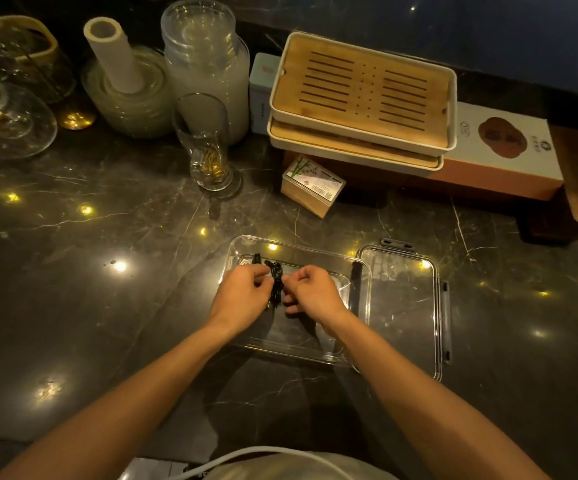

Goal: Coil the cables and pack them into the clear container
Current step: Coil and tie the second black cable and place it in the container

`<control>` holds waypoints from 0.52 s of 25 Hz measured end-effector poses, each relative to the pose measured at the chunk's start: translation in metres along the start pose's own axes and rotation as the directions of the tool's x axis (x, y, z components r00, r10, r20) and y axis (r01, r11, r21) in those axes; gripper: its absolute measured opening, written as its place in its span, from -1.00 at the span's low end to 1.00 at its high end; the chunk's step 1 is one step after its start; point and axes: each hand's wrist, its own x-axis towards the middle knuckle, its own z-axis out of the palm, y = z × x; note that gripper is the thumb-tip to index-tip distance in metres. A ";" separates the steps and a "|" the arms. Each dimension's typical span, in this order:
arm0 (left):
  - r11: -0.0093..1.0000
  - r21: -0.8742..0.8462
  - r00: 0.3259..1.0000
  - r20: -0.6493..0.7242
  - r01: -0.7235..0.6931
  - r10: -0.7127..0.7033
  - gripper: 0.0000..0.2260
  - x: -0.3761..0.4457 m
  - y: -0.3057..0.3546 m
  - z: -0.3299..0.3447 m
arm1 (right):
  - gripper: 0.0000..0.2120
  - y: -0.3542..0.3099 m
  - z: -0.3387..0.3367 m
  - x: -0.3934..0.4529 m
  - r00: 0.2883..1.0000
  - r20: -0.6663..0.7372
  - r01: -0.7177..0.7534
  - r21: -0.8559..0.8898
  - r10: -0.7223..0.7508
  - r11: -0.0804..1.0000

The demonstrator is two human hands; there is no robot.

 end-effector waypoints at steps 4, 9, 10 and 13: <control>0.983 0.000 0.955 -0.239 -0.183 0.178 -0.81 -0.021 0.009 -0.029 | -0.91 -0.011 -0.045 -0.028 0.980 -0.063 0.179 -0.126 -0.188 0.976; 1.000 0.009 0.960 -0.279 -0.010 0.012 -0.56 -0.008 -0.022 -0.043 | -0.91 -0.004 -0.103 -0.047 0.864 -0.354 0.250 -0.320 -0.359 0.914; 0.998 -0.056 0.969 -0.244 0.020 -0.033 -0.57 -0.007 -0.023 -0.041 | -0.87 0.002 -0.109 -0.048 0.842 -0.382 0.203 -0.429 -0.380 0.880; 1.000 -0.024 0.961 -0.275 0.016 -0.022 -0.64 -0.003 -0.023 -0.038 | -0.75 0.016 -0.117 -0.048 0.883 -0.354 0.049 -0.584 -0.309 0.810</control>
